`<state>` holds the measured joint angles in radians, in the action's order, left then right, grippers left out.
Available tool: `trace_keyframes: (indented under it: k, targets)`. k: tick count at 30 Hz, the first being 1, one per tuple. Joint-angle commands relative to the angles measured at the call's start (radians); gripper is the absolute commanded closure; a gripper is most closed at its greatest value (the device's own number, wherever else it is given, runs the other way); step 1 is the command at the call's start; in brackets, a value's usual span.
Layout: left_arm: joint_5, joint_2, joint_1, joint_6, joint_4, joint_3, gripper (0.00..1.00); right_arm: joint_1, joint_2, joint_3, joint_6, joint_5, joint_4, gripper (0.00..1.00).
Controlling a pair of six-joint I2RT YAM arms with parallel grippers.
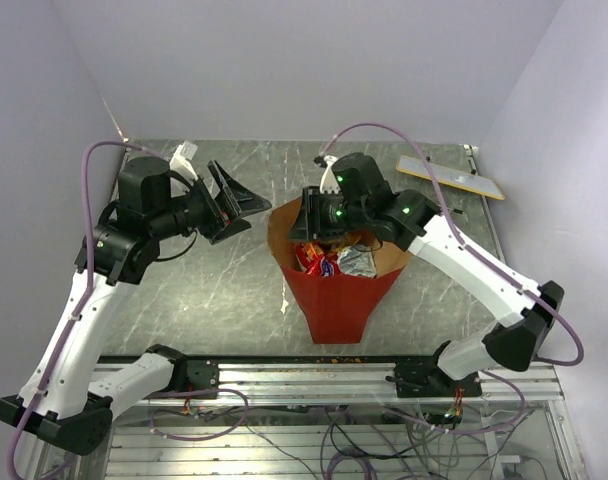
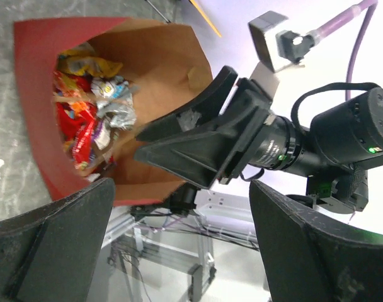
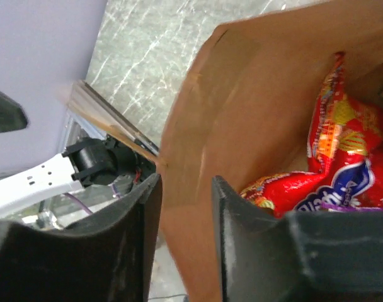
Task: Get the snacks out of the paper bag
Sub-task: Move the paper bag to the center of the board, then adjust the paper bag at the center of the board.
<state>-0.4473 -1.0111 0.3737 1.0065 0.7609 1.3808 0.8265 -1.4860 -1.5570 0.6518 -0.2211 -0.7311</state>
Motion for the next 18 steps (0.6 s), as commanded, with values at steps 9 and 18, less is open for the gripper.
trace_keyframes:
  k: [9,18]
  targets:
    - [-0.003,-0.04,0.01,-0.019,0.035,0.011,0.02,-0.017,0.172,-0.099,-0.229,0.207,-0.017,0.15]
    - [0.158,-0.058,0.011,-0.137,0.338,0.106,0.04,-0.029,0.206,-0.101,-0.272,0.299,0.027,0.05]
